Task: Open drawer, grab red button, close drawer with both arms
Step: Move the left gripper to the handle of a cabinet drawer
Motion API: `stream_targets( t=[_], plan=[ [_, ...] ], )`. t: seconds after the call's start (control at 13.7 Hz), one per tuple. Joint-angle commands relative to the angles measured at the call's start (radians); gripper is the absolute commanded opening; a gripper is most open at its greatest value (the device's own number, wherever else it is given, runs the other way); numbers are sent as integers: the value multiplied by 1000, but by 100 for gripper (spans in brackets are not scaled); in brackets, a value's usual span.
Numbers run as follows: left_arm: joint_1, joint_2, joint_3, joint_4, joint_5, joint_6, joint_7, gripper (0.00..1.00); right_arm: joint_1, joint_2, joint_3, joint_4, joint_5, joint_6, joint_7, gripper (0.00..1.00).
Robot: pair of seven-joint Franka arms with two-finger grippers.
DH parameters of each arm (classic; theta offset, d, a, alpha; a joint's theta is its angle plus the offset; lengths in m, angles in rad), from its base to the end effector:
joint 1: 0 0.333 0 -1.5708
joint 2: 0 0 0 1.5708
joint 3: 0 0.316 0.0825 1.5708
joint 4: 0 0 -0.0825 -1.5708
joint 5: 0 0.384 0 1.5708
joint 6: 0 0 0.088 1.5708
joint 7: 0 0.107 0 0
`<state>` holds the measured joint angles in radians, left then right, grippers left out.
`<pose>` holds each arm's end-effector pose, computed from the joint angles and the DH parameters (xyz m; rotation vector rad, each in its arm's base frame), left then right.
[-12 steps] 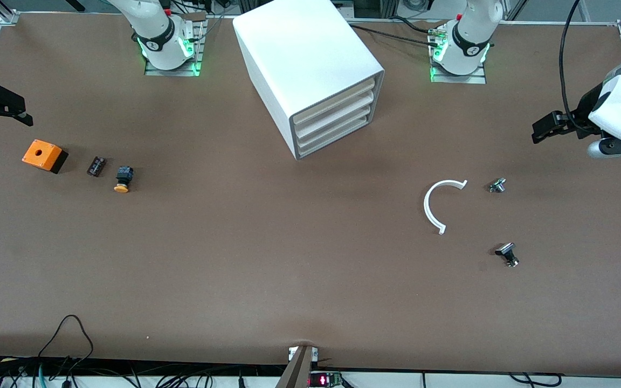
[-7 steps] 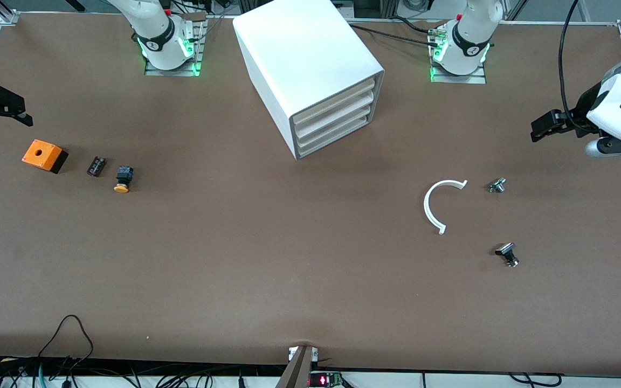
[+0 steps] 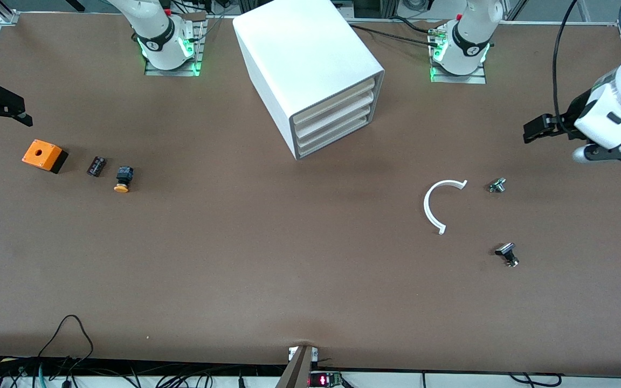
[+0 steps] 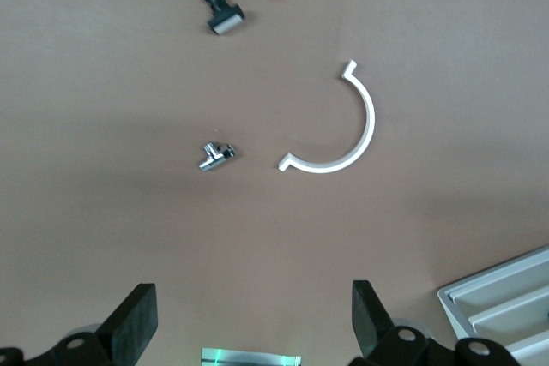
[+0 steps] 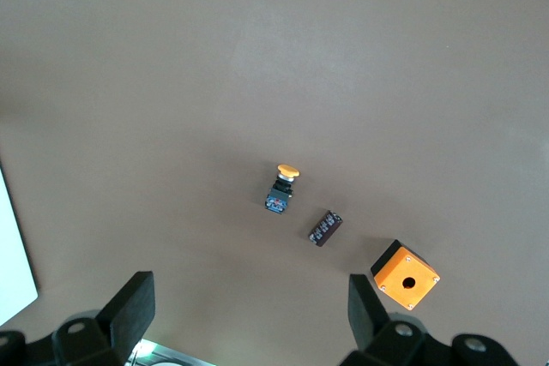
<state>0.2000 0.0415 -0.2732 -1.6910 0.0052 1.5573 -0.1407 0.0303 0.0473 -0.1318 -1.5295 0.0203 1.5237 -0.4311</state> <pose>0.5542 -0.0376 0.5450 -3.1156 -0.1034 0.2708 0.5614 -0.0531 0.6137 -3.0710 -0.5114 0.0734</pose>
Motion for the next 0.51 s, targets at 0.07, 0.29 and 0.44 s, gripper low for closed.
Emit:
stream_targets(
  t=[0.07,0.29,0.44],
  plan=[
    [-25,84,-93,48,-14,-52,12,100,-1,32,-2,-8,6,7,-1,100],
    [-14,185,-96,50,-170,-95,18,100,6,54,4,-11,6,7,-15,100],
    [-20,230,-96,22,-264,-100,18,100,20,101,20,-8,6,13,-20,100]
  ],
)
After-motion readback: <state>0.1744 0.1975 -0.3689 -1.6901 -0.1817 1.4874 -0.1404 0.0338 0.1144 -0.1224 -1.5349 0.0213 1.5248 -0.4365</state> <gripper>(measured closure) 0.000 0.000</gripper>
